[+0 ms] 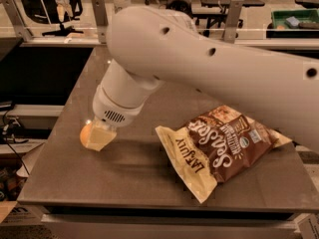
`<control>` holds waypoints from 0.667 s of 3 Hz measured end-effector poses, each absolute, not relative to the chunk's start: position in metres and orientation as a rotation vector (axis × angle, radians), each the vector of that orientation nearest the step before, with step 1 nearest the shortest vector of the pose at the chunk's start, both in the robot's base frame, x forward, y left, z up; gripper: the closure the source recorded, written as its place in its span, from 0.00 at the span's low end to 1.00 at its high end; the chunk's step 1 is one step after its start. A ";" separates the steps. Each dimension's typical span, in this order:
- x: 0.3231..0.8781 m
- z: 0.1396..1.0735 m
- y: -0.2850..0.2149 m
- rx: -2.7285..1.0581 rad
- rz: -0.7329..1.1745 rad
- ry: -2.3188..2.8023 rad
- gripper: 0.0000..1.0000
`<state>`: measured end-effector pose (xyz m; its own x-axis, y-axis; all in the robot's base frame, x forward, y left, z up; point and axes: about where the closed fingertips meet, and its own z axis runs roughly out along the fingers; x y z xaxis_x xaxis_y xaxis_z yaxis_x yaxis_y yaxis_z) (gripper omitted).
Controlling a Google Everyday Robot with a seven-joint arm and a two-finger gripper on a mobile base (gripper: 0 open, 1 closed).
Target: Move orange near green jalapeno chip bag
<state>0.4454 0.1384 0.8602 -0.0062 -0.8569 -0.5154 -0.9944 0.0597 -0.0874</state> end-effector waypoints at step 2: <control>0.507 0.896 0.091 -1.844 0.297 1.896 1.00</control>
Offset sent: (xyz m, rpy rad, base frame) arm 0.1096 -0.0852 0.0534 -0.0892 -0.1382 -0.0384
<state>0.5072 0.0912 0.8964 0.0184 -0.8798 -0.4749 -0.9829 0.0711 -0.1699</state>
